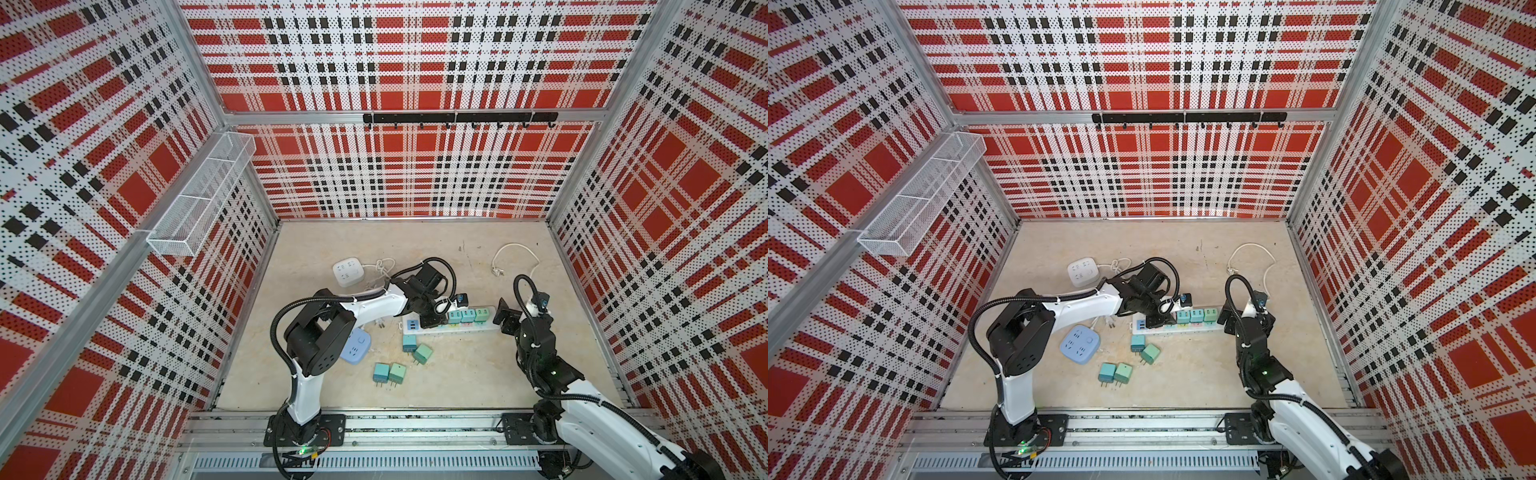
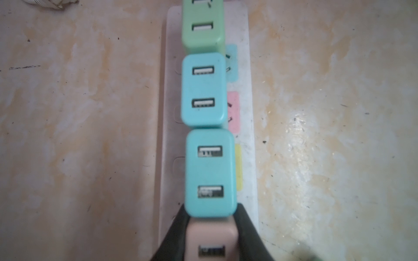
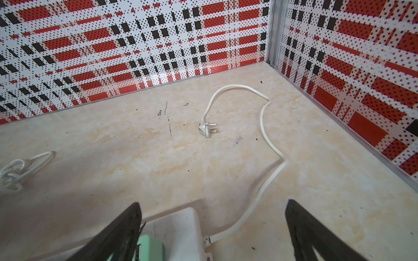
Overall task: Insert plugs into power strip
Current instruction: Insert the plug into the socket.
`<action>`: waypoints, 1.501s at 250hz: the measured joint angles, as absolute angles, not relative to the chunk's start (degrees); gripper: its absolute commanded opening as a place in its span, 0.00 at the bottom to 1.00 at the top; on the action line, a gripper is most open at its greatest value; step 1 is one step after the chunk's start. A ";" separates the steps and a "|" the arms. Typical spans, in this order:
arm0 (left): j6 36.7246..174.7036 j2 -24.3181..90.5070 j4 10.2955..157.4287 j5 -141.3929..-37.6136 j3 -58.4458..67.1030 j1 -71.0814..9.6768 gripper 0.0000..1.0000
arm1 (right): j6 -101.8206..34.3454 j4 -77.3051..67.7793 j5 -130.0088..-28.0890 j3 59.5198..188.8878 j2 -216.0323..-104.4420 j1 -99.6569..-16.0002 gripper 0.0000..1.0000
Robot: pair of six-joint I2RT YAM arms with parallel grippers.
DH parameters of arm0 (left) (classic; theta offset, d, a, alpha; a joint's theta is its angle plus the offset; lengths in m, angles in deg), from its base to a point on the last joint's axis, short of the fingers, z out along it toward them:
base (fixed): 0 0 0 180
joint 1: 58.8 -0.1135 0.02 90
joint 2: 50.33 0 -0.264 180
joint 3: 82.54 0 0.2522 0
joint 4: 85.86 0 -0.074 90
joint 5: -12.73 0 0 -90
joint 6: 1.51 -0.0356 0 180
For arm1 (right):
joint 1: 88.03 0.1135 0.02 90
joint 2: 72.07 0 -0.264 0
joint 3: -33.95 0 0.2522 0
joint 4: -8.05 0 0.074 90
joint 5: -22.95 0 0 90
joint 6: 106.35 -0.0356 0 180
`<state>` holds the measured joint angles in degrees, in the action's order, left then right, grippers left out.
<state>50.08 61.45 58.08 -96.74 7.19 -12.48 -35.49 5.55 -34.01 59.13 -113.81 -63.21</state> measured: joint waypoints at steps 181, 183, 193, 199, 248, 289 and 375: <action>50.76 60.56 61.22 -96.30 3.19 -12.24 0.99 | -35.49 5.77 -34.45 59.16 -114.49 -63.32 1.00; 50.76 60.56 61.16 -96.30 3.17 -12.21 0.99 | -35.49 5.77 -34.45 59.16 -114.49 -63.32 1.00; 50.74 60.56 60.85 -96.19 3.10 -12.19 0.99 | -35.49 5.77 -34.47 59.16 -114.51 -63.32 1.00; 50.67 60.51 60.79 -96.19 3.10 -12.19 1.00 | -35.49 5.77 -34.47 59.16 -114.55 -63.32 1.00; 50.85 54.59 61.59 -96.06 0.98 -12.15 1.00 | -35.49 6.01 -34.47 59.16 -115.86 -63.32 1.00; 53.80 41.17 67.87 -91.99 -8.11 -10.20 0.99 | -36.30 3.83 -35.76 60.90 -117.24 -63.37 1.00; 80.33 9.89 82.23 -77.15 -30.76 -13.52 1.00 | -44.45 -5.75 -50.65 70.54 -116.63 -61.70 0.93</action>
<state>80.33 9.89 82.23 -77.15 -30.76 -13.52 -44.45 -5.75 -50.65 70.54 -116.63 -61.70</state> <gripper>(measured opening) 0.994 0.951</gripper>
